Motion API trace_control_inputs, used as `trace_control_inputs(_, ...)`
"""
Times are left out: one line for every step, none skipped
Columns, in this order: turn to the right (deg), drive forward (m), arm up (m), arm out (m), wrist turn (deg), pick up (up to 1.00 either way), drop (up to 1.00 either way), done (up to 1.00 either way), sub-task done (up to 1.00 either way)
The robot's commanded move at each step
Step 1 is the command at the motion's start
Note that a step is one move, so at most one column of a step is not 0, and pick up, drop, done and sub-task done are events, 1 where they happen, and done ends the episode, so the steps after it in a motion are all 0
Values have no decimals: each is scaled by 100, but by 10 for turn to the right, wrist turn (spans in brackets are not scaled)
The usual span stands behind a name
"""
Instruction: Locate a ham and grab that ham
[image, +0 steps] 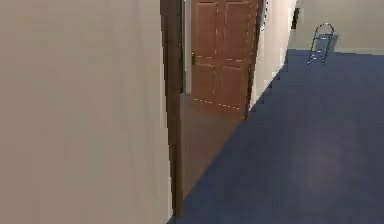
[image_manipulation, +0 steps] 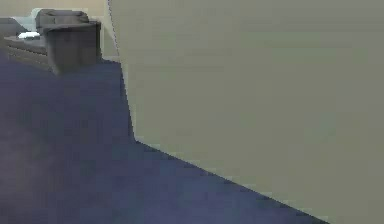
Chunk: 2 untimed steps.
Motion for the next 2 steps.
trace_control_inputs(450, 0, 0, 0, 0, 0, 0, 0, 0)
trace_control_inputs(90, 0, 0, 0, 0, 0, 0, 0, 0)
